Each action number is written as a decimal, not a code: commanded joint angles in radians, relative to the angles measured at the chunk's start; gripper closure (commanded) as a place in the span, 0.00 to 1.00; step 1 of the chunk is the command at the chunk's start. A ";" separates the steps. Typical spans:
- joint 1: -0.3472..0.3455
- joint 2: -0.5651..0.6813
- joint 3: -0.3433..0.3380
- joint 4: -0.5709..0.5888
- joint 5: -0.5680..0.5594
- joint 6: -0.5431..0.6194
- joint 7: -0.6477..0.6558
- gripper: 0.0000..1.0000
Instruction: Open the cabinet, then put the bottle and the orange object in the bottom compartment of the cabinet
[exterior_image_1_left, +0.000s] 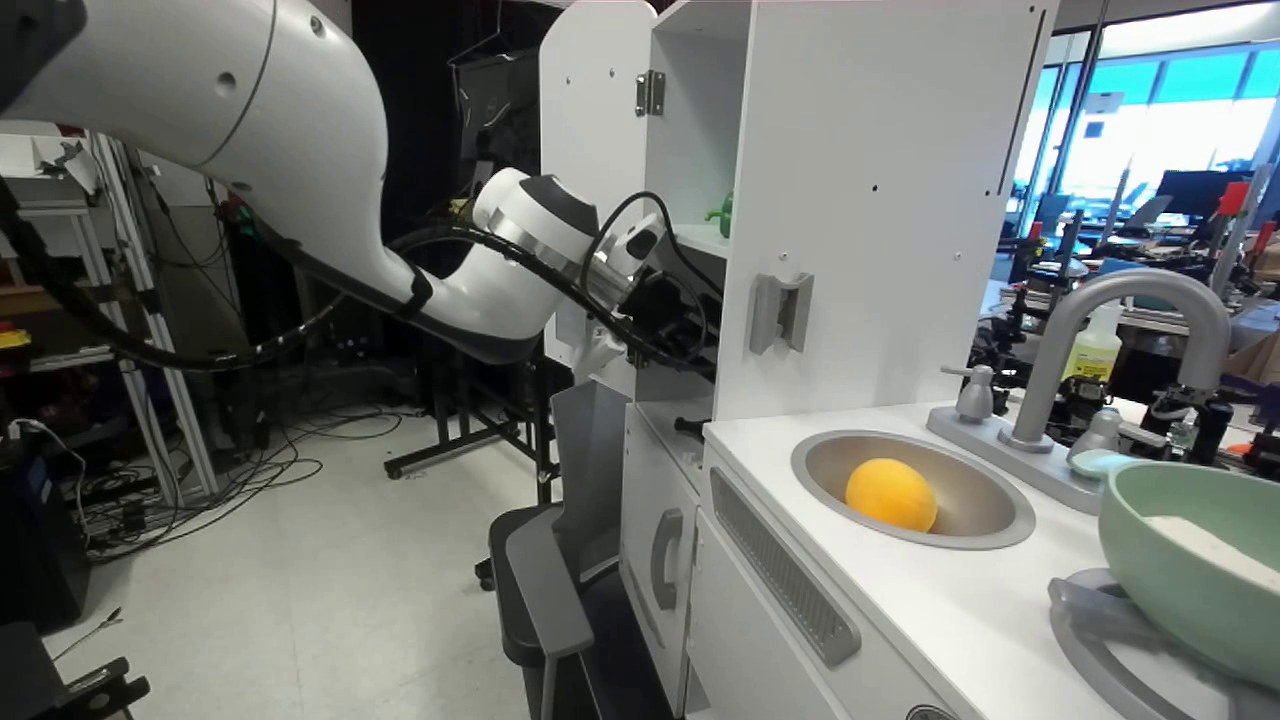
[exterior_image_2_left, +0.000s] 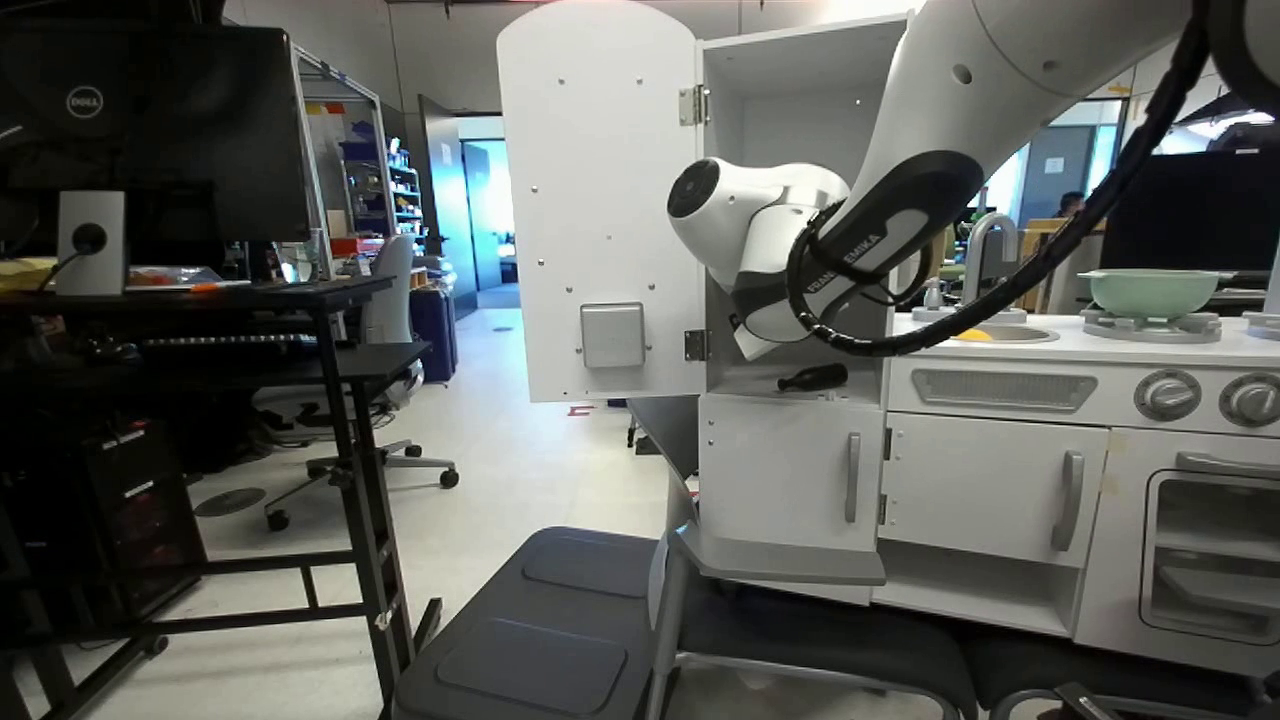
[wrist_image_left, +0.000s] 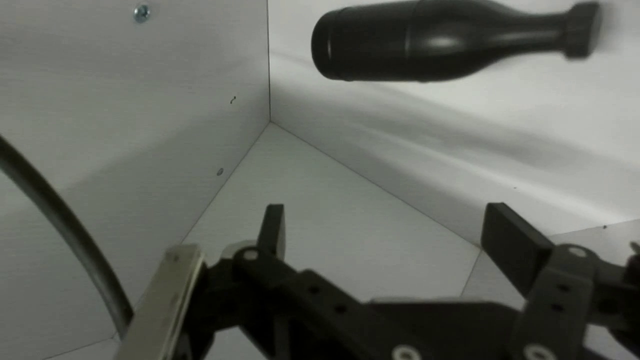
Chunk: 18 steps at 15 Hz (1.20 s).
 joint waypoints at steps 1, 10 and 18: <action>-0.012 0.031 0.002 0.081 0.010 -0.020 -0.031 0.00; 0.002 -0.171 0.190 -0.113 0.060 0.002 -0.421 0.00; -0.023 -0.517 0.356 -0.464 0.185 -0.177 -0.779 0.00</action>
